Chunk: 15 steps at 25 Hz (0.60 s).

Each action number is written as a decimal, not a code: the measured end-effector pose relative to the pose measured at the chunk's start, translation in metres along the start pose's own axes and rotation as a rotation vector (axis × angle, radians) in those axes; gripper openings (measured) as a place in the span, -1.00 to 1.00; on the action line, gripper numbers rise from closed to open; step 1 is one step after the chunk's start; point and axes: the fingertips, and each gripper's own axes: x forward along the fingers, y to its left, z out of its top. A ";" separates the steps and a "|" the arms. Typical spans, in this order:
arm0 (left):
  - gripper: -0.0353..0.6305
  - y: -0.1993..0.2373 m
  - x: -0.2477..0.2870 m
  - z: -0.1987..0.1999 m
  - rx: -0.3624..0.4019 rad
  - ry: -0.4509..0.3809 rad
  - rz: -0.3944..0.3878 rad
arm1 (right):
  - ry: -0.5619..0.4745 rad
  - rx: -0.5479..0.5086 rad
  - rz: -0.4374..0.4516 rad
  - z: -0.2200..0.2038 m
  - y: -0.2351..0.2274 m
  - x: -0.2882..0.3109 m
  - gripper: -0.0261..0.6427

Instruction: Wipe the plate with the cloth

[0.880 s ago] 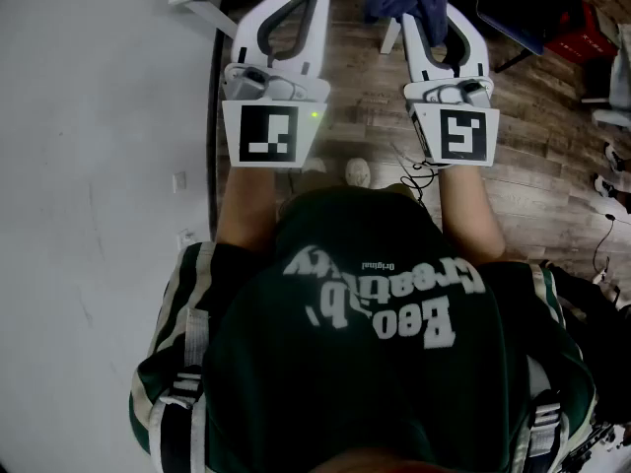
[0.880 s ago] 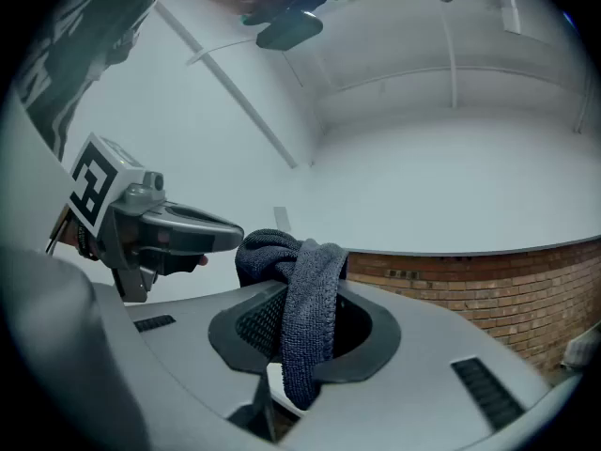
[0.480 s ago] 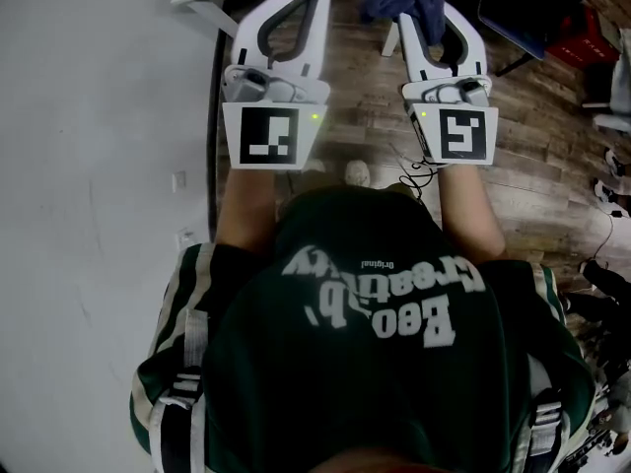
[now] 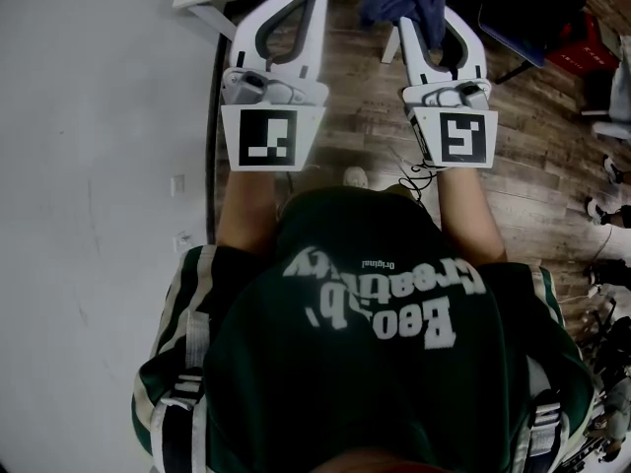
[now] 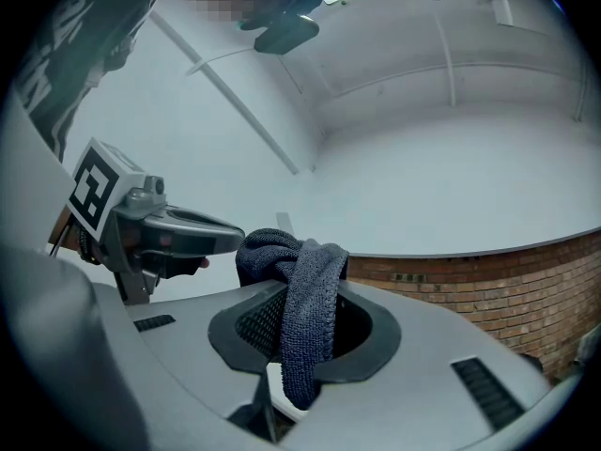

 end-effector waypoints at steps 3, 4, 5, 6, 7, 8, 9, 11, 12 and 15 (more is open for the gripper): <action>-0.90 0.000 0.005 -0.002 -0.004 0.008 0.003 | -0.001 0.005 -0.002 -0.002 -0.005 0.002 -0.73; -0.90 0.000 0.006 -0.002 0.001 0.010 0.002 | -0.002 0.007 -0.002 -0.002 -0.006 0.003 -0.73; -0.90 0.001 0.007 -0.003 0.004 0.010 0.002 | -0.003 0.009 -0.001 -0.003 -0.007 0.004 -0.73; -0.90 0.001 0.009 -0.003 0.004 0.010 0.003 | -0.005 0.010 -0.001 -0.003 -0.008 0.005 -0.73; -0.90 0.002 0.010 -0.004 0.004 0.010 0.004 | -0.007 0.010 0.000 -0.003 -0.009 0.007 -0.73; -0.90 0.003 0.011 -0.004 0.004 0.009 0.006 | -0.009 0.011 0.000 -0.003 -0.010 0.008 -0.73; -0.90 0.004 0.013 -0.004 0.007 0.008 0.007 | -0.012 0.012 0.001 -0.003 -0.011 0.009 -0.73; -0.90 0.006 0.014 -0.003 0.021 0.004 0.009 | -0.016 0.016 0.002 -0.004 -0.012 0.012 -0.73; -0.90 0.007 0.014 -0.004 0.022 0.003 0.011 | -0.017 0.019 0.002 -0.005 -0.012 0.013 -0.73; -0.90 0.011 0.014 -0.008 0.020 0.013 0.014 | -0.016 0.024 0.008 -0.008 -0.010 0.018 -0.73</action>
